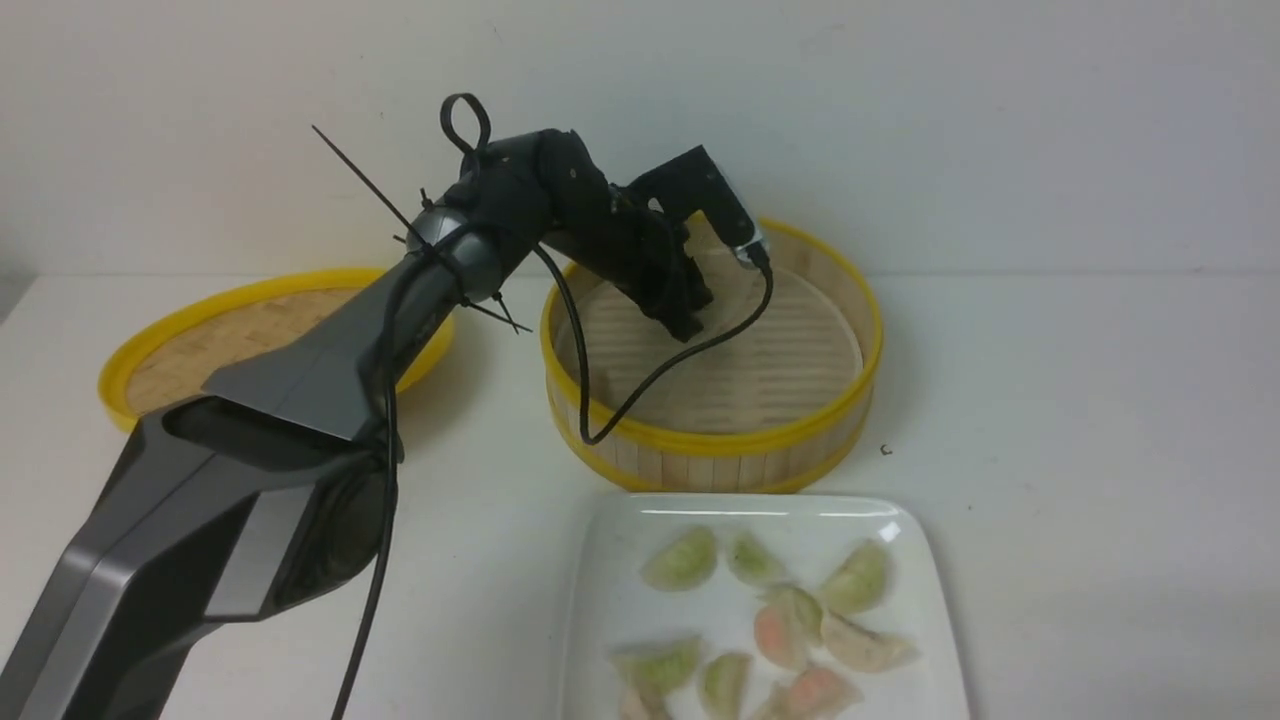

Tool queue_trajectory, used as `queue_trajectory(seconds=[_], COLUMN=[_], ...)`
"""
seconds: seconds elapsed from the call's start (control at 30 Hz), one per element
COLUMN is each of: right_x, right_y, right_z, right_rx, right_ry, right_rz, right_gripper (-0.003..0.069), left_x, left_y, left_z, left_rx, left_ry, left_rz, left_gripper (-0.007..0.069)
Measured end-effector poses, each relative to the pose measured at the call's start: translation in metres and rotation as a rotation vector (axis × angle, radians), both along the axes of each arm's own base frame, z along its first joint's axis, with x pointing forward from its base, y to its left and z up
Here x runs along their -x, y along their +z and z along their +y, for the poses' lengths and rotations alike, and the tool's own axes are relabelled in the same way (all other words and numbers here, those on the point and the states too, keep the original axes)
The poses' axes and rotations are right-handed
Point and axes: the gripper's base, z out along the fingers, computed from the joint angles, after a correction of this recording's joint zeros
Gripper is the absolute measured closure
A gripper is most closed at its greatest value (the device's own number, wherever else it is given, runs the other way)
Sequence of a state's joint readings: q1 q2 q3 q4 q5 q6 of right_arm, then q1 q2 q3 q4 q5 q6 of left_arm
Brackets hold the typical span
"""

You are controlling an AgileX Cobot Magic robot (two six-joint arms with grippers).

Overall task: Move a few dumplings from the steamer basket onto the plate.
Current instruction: Use the left arm to grab a dumpling from the steamer

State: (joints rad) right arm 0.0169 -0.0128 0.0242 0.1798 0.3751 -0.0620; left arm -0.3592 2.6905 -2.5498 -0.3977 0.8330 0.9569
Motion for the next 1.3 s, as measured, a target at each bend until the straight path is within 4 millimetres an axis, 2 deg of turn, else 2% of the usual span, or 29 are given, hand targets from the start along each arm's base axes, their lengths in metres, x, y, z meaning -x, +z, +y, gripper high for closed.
queue_trajectory(seconds=[0.03,0.1,0.17,0.4,0.57,0.67,0.73,0.9,0.97,1.0,1.03,1.1,1.2,1.3], right_x=[0.000,0.000,0.000,0.000,0.000,0.000,0.000,0.000,0.000,0.000,0.000,0.000,0.000,0.000], right_y=[0.000,0.000,0.000,0.000,0.000,0.000,0.000,0.000,0.000,0.000,0.000,0.000,0.000,0.000], right_z=[0.000,0.000,0.000,0.000,0.000,0.000,0.000,0.000,0.000,0.000,0.000,0.000,0.000,0.000], right_rx=[0.000,0.001,0.001,0.001,0.001,0.001,0.001,0.002,0.001,-0.001,-0.012,-0.017,-0.019,-0.019], right_ry=[0.000,0.000,0.000,0.000,0.000,0.000,0.000,0.000,0.000,0.000,-0.002,-0.003,-0.004,-0.004], right_rz=[0.000,0.000,0.000,0.000,0.000,0.000,0.000,0.000,0.000,0.000,0.001,0.001,0.001,0.001], right_gripper=[0.0674,0.0674,0.0674,0.0674,0.0674,0.0674,0.0674,0.0674,0.0674,0.0674,0.0674,0.0674,0.0674,0.0674], left_x=[0.000,0.004,0.010,0.030,0.049,0.048,0.042,0.018,0.007,0.006,0.002,0.000,-0.003,-0.005], left_y=[0.001,0.012,0.031,0.099,0.134,0.138,0.132,0.090,0.054,0.051,0.031,0.021,0.004,-0.002], left_z=[0.000,0.003,0.006,0.013,0.022,0.022,0.020,0.014,0.011,0.011,0.010,0.009,0.007,0.006], left_rx=[-0.001,-0.024,-0.035,0.012,0.003,0.019,0.035,0.068,0.065,0.065,0.059,0.060,0.062,0.068], left_ry=[0.002,-0.001,-0.010,0.021,0.032,0.041,0.056,0.106,0.127,0.130,0.136,0.139,0.134,0.117], left_rz=[0.003,0.029,0.043,0.063,0.130,0.103,0.077,0.028,0.040,0.039,0.058,0.068,0.064,0.047], left_gripper=[0.0462,0.0560,0.0611,0.0631,0.0631,0.0631,0.0631,0.0596,0.0514,0.0506,0.0437,0.0379,0.0242,0.0174])
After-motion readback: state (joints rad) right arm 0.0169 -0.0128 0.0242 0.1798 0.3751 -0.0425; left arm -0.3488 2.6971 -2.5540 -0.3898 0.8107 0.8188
